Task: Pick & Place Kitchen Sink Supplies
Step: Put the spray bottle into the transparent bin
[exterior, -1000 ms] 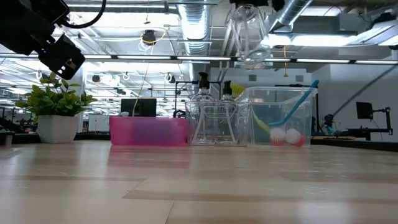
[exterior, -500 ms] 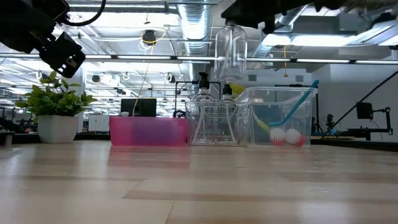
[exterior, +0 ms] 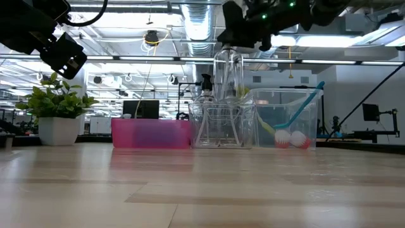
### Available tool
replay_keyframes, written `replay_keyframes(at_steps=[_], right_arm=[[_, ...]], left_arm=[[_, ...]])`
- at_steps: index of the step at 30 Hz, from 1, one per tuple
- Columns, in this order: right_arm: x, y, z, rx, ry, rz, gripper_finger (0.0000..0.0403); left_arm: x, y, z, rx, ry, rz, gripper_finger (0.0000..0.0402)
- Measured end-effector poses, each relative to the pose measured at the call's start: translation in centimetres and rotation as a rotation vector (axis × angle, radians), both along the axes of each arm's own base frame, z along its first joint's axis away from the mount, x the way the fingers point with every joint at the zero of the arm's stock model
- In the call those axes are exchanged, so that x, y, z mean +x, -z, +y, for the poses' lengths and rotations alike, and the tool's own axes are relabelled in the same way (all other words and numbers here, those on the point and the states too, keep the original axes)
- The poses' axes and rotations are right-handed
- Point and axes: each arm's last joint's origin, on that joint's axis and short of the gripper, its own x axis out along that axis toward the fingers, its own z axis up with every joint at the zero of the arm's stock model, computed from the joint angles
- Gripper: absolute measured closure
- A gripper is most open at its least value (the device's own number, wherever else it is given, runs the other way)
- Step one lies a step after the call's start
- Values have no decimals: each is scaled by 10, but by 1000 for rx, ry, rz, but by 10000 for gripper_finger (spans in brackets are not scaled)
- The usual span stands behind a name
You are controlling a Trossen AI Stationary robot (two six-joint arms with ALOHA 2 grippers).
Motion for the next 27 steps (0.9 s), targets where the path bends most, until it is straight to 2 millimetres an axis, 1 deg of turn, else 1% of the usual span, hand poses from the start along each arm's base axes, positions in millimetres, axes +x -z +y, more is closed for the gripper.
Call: replay_keyframes(at_steps=[5,12,17,23,27], right_arm=[[1,1,-3,0,17,-2,272],[7,12,-8,1,49,38,278],[12,19,-12,6,58,64,269],[15,25,-13,10,65,86,275],[17,29,-13,14,65,98,269]], left_arm=[[0,0,0,0,0,0,193],[0,0,0,0,1,0,193],[0,0,0,0,1,0,193],[0,0,0,0,1,0,193],[0,0,0,0,0,0,193]])
